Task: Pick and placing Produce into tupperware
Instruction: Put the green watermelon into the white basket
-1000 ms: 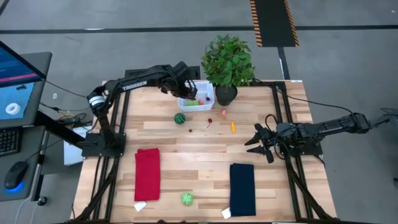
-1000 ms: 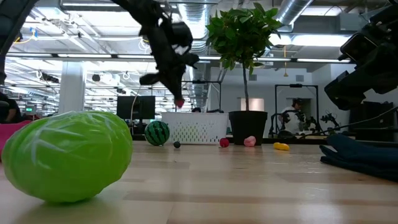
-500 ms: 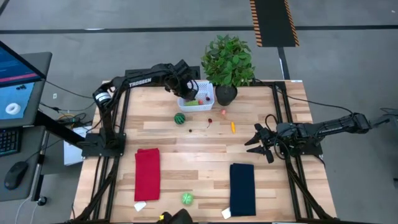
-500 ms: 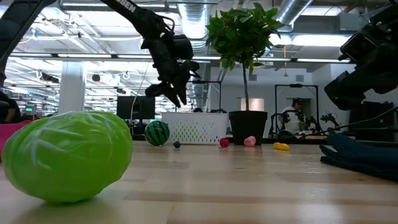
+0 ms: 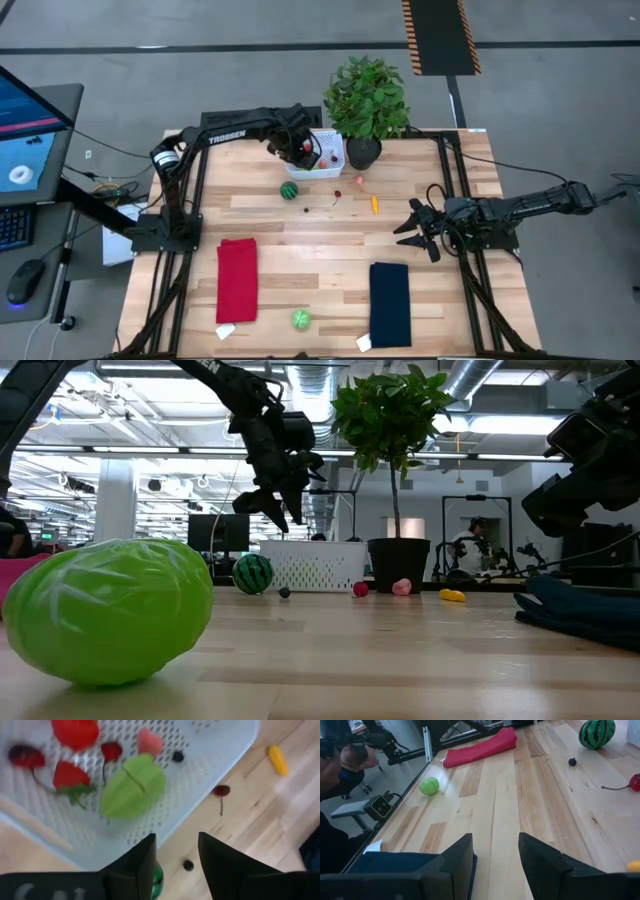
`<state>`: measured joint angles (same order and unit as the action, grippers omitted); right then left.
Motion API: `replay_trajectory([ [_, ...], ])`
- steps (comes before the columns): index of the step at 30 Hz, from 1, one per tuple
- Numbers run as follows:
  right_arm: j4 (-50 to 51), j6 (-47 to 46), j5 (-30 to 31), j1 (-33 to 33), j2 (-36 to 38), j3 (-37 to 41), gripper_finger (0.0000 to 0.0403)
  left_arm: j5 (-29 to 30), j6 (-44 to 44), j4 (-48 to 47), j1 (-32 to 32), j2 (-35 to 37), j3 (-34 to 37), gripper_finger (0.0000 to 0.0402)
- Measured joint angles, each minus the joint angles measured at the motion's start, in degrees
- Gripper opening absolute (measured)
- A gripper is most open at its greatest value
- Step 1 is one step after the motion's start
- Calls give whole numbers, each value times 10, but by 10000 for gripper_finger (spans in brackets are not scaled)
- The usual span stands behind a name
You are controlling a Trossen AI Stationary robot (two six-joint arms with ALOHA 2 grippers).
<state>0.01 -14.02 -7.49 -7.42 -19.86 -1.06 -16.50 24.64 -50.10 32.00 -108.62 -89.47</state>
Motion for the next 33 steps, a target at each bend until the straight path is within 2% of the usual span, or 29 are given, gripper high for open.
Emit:
replay_trajectory([
  [4,0,0,0,0,0,0,182,-1,41,-33,-26,0,0,113],
  [14,0,0,0,0,0,0,182,-11,45,-54,-86,0,0,85],
  [21,0,0,0,0,0,0,182,25,123,-82,-123,16,0,56],
  [27,0,0,0,0,0,0,182,134,177,-83,-184,73,0,6],
  [30,0,0,0,0,0,0,182,183,196,-99,-214,99,-1,5],
  [33,0,0,0,0,0,0,182,248,257,-122,-246,112,-1,4],
])
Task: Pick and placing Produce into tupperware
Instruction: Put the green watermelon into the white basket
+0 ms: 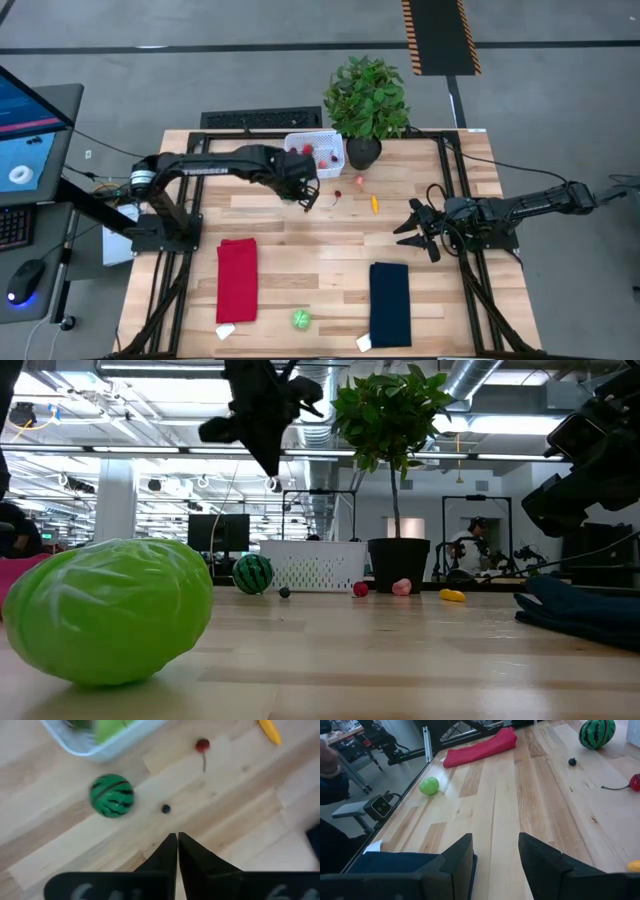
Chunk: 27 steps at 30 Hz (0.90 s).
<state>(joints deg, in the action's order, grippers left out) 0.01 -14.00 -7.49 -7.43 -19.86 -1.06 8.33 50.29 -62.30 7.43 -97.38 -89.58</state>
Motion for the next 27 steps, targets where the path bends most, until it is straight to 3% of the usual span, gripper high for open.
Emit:
replay_trajectory([
  [12,0,0,0,0,0,0,182,89,108,18,-134,4,10,0],
  [20,0,0,0,0,0,0,182,164,255,29,-202,4,53,0],
  [27,0,0,0,0,0,0,182,182,300,179,-231,3,152,0],
])
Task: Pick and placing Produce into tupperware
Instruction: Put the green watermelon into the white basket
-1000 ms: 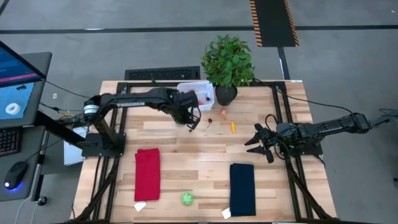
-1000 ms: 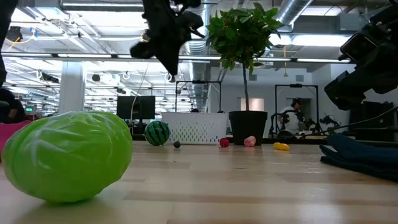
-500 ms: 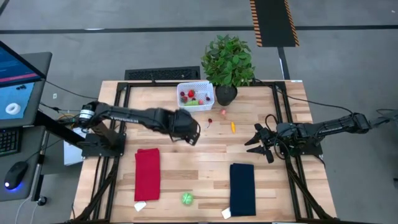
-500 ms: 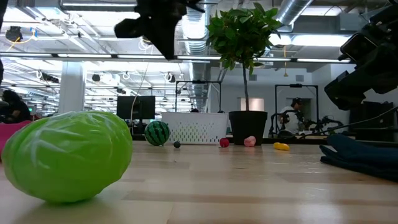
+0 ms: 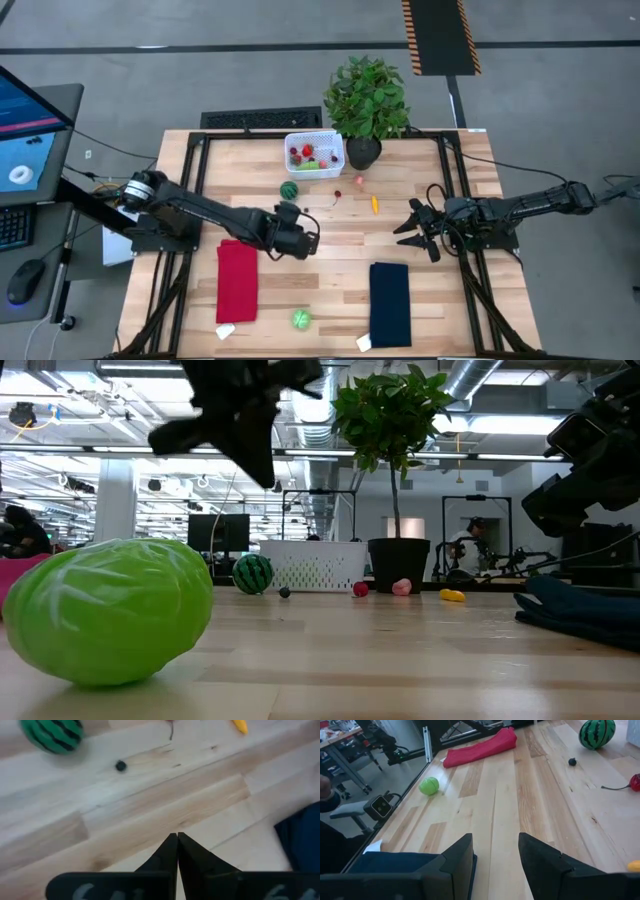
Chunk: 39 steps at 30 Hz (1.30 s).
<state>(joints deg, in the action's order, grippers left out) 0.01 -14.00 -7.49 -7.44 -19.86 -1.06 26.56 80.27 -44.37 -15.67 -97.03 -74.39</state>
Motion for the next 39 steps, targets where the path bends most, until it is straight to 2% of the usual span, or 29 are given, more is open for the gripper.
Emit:
replay_trajectory([
  [5,0,0,0,0,0,0,182,47,103,86,-19,0,74,10],
  [11,0,0,0,0,0,0,182,176,287,98,-43,0,133,54],
  [15,0,0,0,0,0,0,182,236,330,107,-49,0,170,93],
  [19,0,0,0,0,0,0,182,250,357,102,-39,0,198,138],
  [26,0,0,0,0,0,0,182,228,300,83,-8,0,201,225],
  [32,0,0,0,0,0,0,182,175,245,89,27,0,201,296],
  [36,0,0,0,0,0,0,182,144,195,96,54,0,201,330],
  [39,0,0,0,0,0,0,182,147,161,111,65,0,201,345],
])
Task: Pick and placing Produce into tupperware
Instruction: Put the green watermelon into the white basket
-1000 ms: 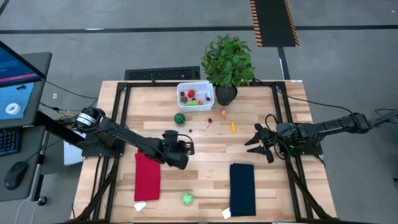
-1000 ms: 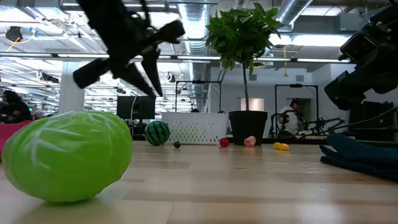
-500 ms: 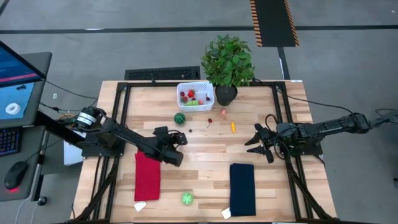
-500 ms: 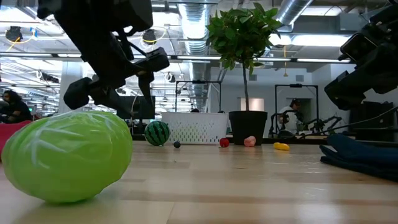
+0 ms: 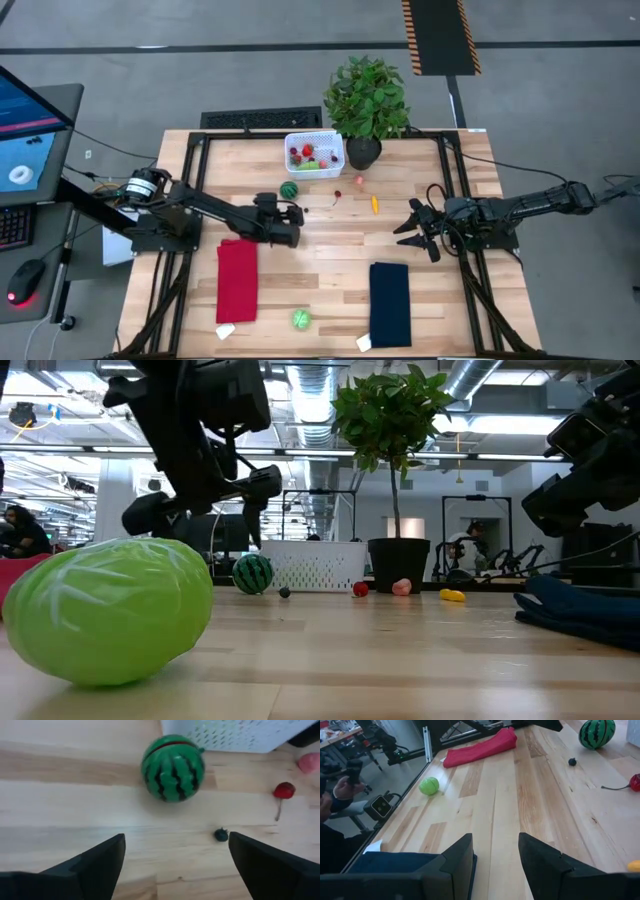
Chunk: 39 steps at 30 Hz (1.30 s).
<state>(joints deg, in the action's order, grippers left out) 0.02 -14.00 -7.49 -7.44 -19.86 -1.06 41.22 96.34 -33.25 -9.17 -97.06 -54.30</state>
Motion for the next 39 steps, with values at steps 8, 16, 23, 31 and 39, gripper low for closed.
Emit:
replay_trajectory([
  [8,0,0,0,0,0,0,182,-3,-79,30,28,0,0,353],
  [16,0,0,0,0,0,0,182,-13,-138,54,58,0,0,353],
  [23,0,0,0,0,0,0,182,-55,-164,59,86,0,0,353],
  [31,0,0,0,0,0,0,182,-62,-189,77,99,0,0,353],
  [39,0,0,0,0,0,0,182,-66,-196,90,120,-5,-1,353],
])
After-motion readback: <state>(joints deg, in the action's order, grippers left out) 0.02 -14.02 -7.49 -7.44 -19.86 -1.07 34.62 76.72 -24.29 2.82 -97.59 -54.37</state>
